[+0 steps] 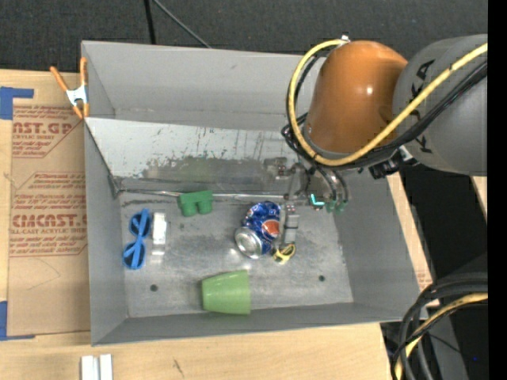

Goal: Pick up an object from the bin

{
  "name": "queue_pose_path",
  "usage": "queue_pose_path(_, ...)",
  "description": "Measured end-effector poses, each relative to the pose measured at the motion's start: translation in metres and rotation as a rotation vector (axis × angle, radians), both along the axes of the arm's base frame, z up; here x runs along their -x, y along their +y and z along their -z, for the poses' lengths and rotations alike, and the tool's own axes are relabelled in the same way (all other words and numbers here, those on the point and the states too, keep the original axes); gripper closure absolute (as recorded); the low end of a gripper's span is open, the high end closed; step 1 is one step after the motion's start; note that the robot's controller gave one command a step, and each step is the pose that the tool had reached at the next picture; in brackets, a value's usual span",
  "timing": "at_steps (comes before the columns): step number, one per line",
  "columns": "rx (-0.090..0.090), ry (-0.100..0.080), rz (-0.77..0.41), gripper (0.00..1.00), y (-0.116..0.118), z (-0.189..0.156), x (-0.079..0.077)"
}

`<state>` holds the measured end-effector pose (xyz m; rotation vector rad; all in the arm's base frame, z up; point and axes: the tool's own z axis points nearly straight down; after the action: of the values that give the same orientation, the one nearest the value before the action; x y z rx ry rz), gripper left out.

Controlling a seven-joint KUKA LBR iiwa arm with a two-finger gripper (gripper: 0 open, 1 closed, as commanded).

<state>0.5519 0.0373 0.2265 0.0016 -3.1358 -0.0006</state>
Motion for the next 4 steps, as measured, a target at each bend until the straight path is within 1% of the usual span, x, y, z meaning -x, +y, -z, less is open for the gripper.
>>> queue_pose_path(1, -0.001, -0.003, -0.311, 0.0, -0.015, 0.093, -0.007)
queue_pose_path(2, 0.0, -0.007, -0.047, 0.0, -0.059, 0.157, 0.001)
queue_pose_path(3, 0.0, -0.007, -0.049, 1.0, -0.058, 0.156, 0.001)
queue_pose_path(4, 0.002, -0.015, -0.025, 1.0, -0.077, 0.033, 0.001)
